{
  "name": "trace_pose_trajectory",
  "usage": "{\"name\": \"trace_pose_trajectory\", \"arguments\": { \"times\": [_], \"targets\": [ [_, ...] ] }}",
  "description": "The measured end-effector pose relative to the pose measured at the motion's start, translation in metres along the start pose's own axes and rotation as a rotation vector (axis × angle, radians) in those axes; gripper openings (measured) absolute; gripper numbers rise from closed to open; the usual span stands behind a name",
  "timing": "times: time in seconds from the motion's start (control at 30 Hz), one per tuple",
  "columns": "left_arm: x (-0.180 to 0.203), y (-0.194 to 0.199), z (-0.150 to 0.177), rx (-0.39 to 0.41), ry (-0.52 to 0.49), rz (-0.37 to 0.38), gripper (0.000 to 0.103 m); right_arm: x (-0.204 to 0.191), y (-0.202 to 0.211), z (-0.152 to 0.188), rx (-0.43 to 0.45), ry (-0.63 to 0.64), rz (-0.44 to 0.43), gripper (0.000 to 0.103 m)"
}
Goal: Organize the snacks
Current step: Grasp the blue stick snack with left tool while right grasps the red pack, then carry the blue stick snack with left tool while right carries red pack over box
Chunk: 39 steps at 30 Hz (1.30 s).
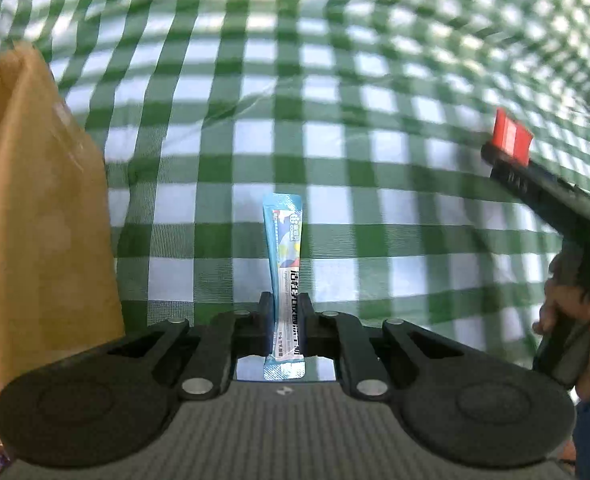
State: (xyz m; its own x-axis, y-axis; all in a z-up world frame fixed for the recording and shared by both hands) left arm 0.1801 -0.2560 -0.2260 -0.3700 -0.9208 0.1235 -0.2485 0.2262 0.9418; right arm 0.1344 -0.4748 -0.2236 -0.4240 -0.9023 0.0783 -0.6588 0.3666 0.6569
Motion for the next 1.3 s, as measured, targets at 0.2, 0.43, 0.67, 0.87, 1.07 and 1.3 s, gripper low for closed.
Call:
{"name": "trace_pose_trajectory", "arguments": {
  "times": [0.2, 0.43, 0.67, 0.87, 1.07, 1.3],
  "targets": [
    [0.006, 0.088, 0.029, 0.105, -0.069, 0.11, 0.012, 0.006, 0.104, 0.004, 0.09, -0.083, -0.003, 0.052],
    [-0.025, 0.19, 0.085, 0.221, -0.104, 0.137, 0.012, -0.042, 0.25, 0.02, 0.22, -0.095, -0.098, 0.052],
    [-0.103, 0.265, 0.143, 0.284, -0.065, 0.083, 0.012, -0.131, 0.367, 0.042, 0.237, -0.043, -0.29, 0.052],
    [-0.171, 0.303, 0.195, 0.327, -0.004, 0.043, 0.012, -0.21, 0.432, 0.064, 0.203, 0.032, -0.458, 0.053],
    [-0.219, 0.331, 0.243, 0.381, 0.043, 0.044, 0.012, -0.265, 0.483, 0.088, 0.217, 0.146, -0.508, 0.053],
    [-0.241, 0.349, 0.277, 0.419, 0.091, 0.094, 0.012, -0.285, 0.515, 0.097, 0.258, 0.219, -0.482, 0.053]
  ]
}}
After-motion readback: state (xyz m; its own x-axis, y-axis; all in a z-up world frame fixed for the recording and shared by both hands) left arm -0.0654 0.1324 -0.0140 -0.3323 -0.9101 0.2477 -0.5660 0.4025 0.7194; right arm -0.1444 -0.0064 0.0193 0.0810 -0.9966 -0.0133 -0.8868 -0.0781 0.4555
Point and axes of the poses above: each gripper's, at about its wrist camera, not at the fingertips, and y roughly against the way its jaws point, x to its right, z to its underside, the point moved 5 cm from there along -y, roughly the way its jaws point, and after that the axes turned 7 degrees about y, right-handed, at the moved point
